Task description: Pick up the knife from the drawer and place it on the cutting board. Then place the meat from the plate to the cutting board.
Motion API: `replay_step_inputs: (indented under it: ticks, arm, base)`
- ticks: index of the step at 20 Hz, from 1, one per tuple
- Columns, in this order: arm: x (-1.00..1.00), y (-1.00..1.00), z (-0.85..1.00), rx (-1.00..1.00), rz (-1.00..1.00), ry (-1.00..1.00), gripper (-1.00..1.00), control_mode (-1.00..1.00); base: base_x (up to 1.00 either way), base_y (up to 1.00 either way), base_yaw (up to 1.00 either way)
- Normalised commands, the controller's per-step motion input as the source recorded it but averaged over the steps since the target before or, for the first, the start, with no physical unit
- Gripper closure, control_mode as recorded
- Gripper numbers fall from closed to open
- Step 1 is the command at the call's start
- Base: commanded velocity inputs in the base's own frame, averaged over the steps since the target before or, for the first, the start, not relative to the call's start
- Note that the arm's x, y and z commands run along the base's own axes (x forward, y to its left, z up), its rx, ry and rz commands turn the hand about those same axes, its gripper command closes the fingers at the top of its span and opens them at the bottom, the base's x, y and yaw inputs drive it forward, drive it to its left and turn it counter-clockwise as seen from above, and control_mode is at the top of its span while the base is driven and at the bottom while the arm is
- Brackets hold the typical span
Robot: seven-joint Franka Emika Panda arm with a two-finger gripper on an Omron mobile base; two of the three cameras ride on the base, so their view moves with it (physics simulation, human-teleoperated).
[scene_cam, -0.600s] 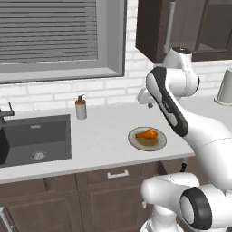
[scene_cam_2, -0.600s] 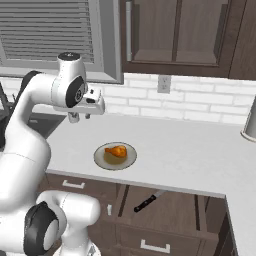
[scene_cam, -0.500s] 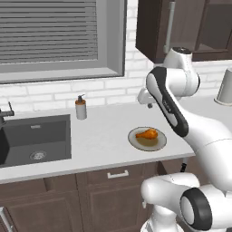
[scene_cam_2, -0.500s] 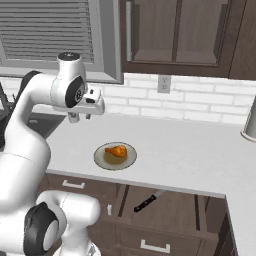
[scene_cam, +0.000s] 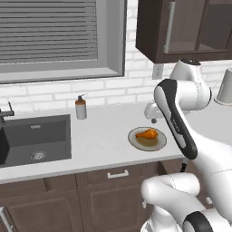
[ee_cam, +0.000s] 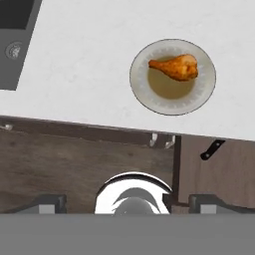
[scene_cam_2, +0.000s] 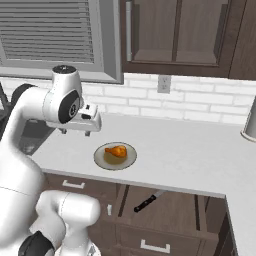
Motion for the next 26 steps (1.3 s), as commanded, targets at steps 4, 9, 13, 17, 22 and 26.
replay_step_inputs:
  ticks: [4,9,13,17,22,26]
  arm:
    - [-0.44,-0.18,-0.34,0.00,0.00,0.00,-1.00,-1.00]
    - [-0.40,-0.09,-0.44,0.00,0.00,0.00,-1.00,-1.00]
    - [0.00,0.00,0.00,0.00,0.00,0.00,-1.00,1.00]
    - [0.00,0.00,0.00,0.00,0.00,0.00,-1.00,1.00]
    - [0.00,0.00,0.00,0.00,0.00,0.00,-1.00,1.00]
    - [0.00,0.00,0.00,0.00,0.00,0.00,-1.00,1.00]
  base:
    - [0.00,0.00,0.00]
    - [0.00,0.00,0.00]
    - [-0.39,0.08,-0.04]
    - [-0.44,0.33,-0.10]
    - [-0.14,0.66,-0.20]
    - [0.05,0.79,-0.32]
